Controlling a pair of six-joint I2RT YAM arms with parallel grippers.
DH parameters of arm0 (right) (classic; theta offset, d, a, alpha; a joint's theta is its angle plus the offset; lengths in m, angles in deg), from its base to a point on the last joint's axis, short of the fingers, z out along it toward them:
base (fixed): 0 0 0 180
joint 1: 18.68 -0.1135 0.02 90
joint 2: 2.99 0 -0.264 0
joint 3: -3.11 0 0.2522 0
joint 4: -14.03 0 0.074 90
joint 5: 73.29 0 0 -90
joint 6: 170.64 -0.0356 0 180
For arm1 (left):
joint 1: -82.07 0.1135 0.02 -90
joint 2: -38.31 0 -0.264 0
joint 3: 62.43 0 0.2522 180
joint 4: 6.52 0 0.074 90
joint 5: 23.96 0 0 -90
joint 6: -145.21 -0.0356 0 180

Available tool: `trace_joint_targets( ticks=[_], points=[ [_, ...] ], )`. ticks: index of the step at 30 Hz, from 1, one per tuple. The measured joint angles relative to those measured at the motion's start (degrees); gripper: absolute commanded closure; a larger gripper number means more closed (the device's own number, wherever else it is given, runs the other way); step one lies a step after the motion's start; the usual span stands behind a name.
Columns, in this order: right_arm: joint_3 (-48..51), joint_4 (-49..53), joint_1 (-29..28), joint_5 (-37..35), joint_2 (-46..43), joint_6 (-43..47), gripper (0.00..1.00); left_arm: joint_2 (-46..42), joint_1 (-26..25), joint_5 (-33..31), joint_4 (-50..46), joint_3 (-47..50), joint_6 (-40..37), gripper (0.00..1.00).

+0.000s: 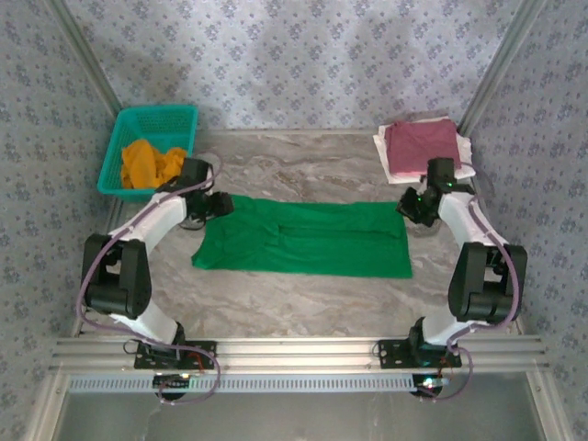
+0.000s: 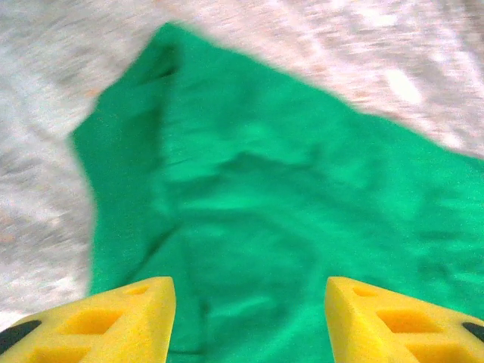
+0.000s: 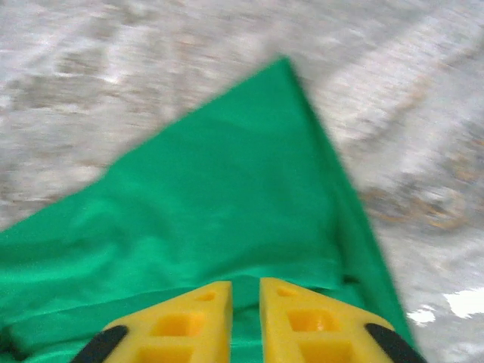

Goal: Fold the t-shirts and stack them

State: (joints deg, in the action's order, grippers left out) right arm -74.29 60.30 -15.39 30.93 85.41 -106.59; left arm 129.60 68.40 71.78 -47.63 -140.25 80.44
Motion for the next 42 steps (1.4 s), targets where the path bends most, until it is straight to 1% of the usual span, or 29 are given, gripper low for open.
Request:
trace_joint_targets(
  ticks=[2, 3, 5, 6, 8, 10, 14, 18, 19, 22, 25, 28, 31, 33, 35, 37, 42],
  points=[
    [-0.61, -1.51, -2.29, 0.74, 0.39, -0.15, 0.82, -0.02, -1.88, 0.48, 0.81, 0.35, 0.87, 0.43],
    [-0.61, -2.14, -3.19, 1.07, 0.81, -0.2, 0.86, -0.02, -2.49, 0.72, 1.49, 1.57, 1.4, 0.43],
    [-0.59, -3.32, -4.52, 1.9, 2.36, -0.13, 0.98, 0.0, -2.6, 1.14, 1.86, 4.33, 2.1, 0.46],
    [-0.59, -3.98, -5.11, 2.29, 3.45, -0.37, 1.0, 0.11, -2.58, 1.22, 1.79, 5.46, 2.47, 0.48],
    [-0.72, -4.7, -5.92, 3.19, 5.75, 0.31, 1.0, 0.7, -2.69, 1.33, 1.9, 6.47, 3.26, 0.51],
    [-0.81, -5.66, -6.47, 4.15, 8.57, 0.28, 1.0, 1.79, -3.61, 1.44, 3.34, 6.47, 4.07, 0.6],
    [0.59, -9.03, -5.9, 5.88, 12.52, -1.7, 1.0, 4.44, -4.74, 2.08, 8.22, 7.87, 6.86, 0.62],
    [5.4, -13.55, -3.69, 6.82, 14.12, -4.79, 1.0, 5.6, -4.5, 2.95, 13.42, 12.68, 9.79, 0.64],
    [6.62, -14.95, -3.08, 7.82, 14.49, -5.68, 1.0, 5.07, -4.46, 3.13, 15.04, 13.55, 10.49, 0.66],
    [9.33, -19.26, -1.49, 9.84, 13.7, -8.44, 1.0, 4.0, -4.31, 3.45, 19.3, 16.79, 12.33, 0.71],
    [13.25, -23.12, -0.46, 10.93, 11.58, -11.19, 1.0, 3.23, -4.07, 3.54, 21.22, 18.21, 13.46, 0.71],
    [15.61, -23.23, -0.15, 10.71, 9.42, -12.72, 1.0, 3.69, -3.93, 3.54, 20.72, 17.35, 13.66, 0.71],
    [18.6, -24.52, -0.2, 11.19, 7.39, -14.84, 1.0, 7.85, -3.21, 4.37, 17.55, 11.47, 12.83, 0.71],
    [20.79, -25.31, -0.42, 11.58, 5.64, -16.2, 1.0, 12.79, -2.75, 4.55, 15.61, 4.74, 11.74, 0.74],
    [23.43, -25.49, -1.53, 11.02, 3.1, -17.73, 1.0, 18.23, -2.43, 4.28, 14.23, -2.67, 10.69, 0.74],
    [26.56, -24.96, -4.0, 9.25, -0.66, -19.61, 1.0, 24.04, -1.97, 3.58, 13.27, -10.75, 9.77, 0.76],
    [33.4, -23.39, -12.26, 4.92, -9.6, -25.77, 1.0, 36.41, -1.07, 3.85, 10.25, -29.62, 8.22, 0.73]
  ],
)
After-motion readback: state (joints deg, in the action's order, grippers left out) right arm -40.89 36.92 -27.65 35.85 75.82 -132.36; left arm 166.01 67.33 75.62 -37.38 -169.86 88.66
